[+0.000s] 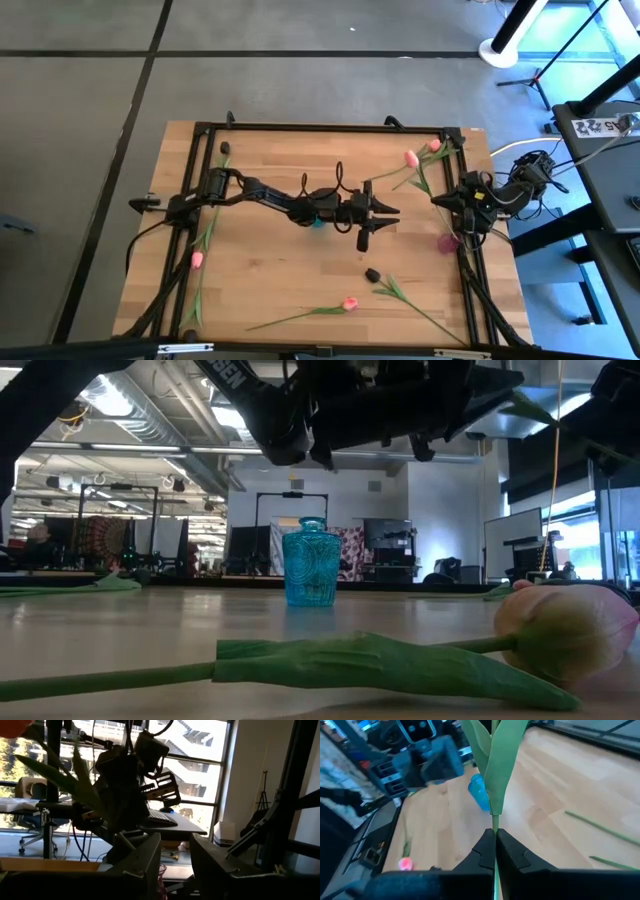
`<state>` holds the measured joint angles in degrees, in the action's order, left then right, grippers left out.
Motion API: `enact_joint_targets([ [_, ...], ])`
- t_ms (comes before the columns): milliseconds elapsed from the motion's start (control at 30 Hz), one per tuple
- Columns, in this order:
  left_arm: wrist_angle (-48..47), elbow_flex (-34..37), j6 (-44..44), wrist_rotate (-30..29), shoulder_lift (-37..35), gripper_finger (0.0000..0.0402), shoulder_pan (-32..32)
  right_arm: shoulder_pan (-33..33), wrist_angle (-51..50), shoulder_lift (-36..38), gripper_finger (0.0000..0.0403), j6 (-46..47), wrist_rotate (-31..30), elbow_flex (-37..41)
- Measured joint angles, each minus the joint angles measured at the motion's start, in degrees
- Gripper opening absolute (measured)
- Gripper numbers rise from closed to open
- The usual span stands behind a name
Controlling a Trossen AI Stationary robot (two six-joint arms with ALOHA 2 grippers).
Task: Sort flowers into vase by color
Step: Put the pink tulip into the purple vase
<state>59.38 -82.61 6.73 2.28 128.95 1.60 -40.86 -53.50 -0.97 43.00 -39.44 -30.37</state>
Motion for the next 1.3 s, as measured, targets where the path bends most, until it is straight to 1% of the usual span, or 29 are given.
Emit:
enact_joint_targets([
  [133,0.43,0.02,0.08,0.0,-0.02,0.0101,-0.02,0.0,1.44,0.0,0.0001,-2.41,0.58,0.02],
  [267,2.21,-0.65,2.27,0.03,0.69,0.0101,-0.99,0.0,2.2,0.0,0.0001,-4.34,0.61,0.02],
  [367,2.04,-3.3,2.99,-0.03,3.3,0.0101,-1.5,0.0,2.85,0.0,0.0001,-5.41,0.55,0.02],
  [567,-0.74,-12.18,2.35,0.52,8.32,0.0102,-2.54,0.0,2.86,-0.02,0.0001,-5.63,0.54,0.07],
  [700,-3.58,-15.61,4.68,1.4,9.75,0.0123,-4.34,0.0,2.97,0.0,0.0001,-5.86,0.7,0.07],
  [867,-2.27,-16.0,5.51,0.22,9.7,0.0165,-5.58,0.0,4.79,-0.24,0.0001,-8.11,1.68,0.07],
  [933,-2.21,-16.0,7.34,0.47,9.7,0.0179,-6.47,0.0,5.86,-0.91,0.0001,-9.18,1.59,0.09],
  [1100,0.68,-16.0,8.37,4.9,9.7,0.0197,-6.74,0.0,12.24,-2.83,0.0001,-15.09,-0.11,0.07],
  [1200,3.83,-16.82,9.51,7.26,9.7,0.0198,-6.15,0.0,15.27,-3.67,0.0001,-18.49,-3.08,-0.42],
  [1300,3.19,-19.42,9.29,6.97,9.7,0.0198,-5.6,0.02,18.39,-4.41,0.0001,-21.28,-6.6,-0.68],
])
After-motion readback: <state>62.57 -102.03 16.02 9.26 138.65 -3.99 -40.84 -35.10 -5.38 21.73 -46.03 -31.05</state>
